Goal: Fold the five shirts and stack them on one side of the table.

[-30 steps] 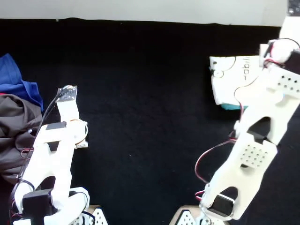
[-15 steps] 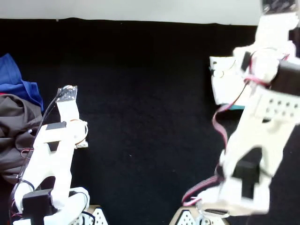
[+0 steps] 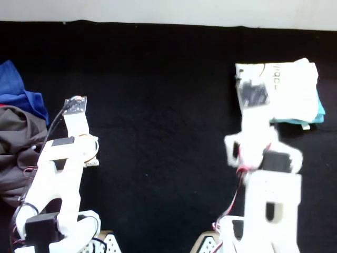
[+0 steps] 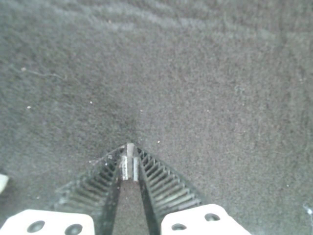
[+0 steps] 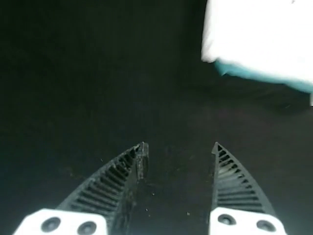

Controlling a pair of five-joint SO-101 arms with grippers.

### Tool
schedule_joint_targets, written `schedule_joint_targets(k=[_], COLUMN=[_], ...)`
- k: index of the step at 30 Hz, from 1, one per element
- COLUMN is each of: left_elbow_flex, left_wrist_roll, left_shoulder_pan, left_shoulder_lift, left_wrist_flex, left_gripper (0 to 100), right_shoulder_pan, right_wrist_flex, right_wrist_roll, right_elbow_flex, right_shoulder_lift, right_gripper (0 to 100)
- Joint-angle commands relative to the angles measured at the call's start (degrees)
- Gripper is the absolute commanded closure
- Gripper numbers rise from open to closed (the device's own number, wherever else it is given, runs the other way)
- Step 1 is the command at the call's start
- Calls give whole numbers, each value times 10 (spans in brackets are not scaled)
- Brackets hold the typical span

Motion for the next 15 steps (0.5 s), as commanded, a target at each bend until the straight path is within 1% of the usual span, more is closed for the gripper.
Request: schedule_joint_targets(k=[1, 8, 15], left_elbow_flex=[2, 2, 7], left_wrist_roll=[1, 1, 1], left_shoulder_pan=[-2, -2, -2], left_shoulder_lift=[-8, -7, -7], left_wrist_flex=[-6, -13, -14], left_gripper=[987, 987, 987], right_shoulder_pan=[-5, -1, -3], right_wrist_flex=[-102, -211, -182], right_wrist_roll=[-4, -4, -4], right_elbow_flex=[220, 473, 515], right_shoulder_lift=[-106, -262, -379], right_gripper=[796, 796, 796])
